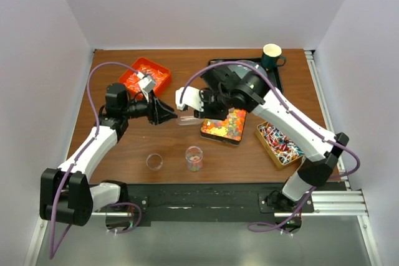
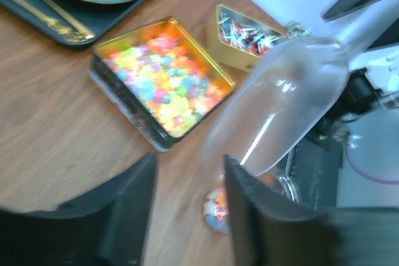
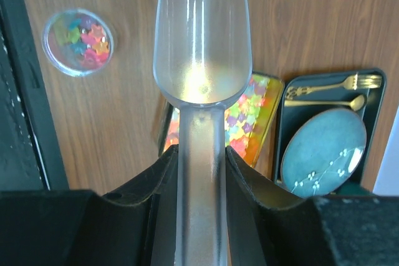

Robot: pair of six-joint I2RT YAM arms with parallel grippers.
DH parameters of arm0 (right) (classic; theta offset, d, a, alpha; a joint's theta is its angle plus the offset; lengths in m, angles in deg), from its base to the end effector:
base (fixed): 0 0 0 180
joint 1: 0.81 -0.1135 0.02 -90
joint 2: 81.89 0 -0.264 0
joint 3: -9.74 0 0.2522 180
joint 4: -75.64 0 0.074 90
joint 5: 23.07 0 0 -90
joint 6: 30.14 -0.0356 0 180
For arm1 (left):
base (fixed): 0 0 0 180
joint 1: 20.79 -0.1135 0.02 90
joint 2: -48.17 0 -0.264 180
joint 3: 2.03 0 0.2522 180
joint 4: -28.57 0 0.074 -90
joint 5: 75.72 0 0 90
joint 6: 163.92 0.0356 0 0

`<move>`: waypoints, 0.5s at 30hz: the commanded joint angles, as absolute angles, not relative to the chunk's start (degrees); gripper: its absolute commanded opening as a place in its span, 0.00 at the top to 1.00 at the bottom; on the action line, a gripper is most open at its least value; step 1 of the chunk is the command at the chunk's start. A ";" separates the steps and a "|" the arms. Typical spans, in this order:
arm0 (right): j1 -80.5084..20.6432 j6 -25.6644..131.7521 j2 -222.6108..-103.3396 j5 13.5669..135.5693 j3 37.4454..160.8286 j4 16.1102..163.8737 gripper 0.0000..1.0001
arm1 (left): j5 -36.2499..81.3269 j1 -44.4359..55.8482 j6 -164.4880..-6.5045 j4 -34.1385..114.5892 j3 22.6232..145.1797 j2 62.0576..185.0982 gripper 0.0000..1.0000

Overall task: Pack the candies
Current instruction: Adjust the spatula.

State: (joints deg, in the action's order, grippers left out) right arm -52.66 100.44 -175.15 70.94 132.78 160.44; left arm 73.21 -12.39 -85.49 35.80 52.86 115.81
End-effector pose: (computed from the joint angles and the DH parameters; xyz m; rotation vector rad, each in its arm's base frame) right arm 0.1937 0.2506 0.4126 -1.8500 1.7344 0.1668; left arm 0.2452 -0.0670 0.2704 0.6570 1.8046 -1.2105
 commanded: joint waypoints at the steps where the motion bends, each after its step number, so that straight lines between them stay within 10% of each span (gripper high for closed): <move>1: -49.77 99.59 -168.82 67.11 124.15 156.81 1.00 | 66.15 -12.27 -75.51 44.60 55.60 113.57 0.36; 15: -34.74 105.55 -171.18 60.77 114.80 155.31 1.00 | 57.00 -4.37 -71.46 16.95 35.47 117.32 0.22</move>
State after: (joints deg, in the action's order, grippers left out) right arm -39.85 99.67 -168.66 63.27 110.09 156.75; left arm 60.80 -6.84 -76.09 30.25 37.16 114.19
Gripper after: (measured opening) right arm 0.327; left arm 0.784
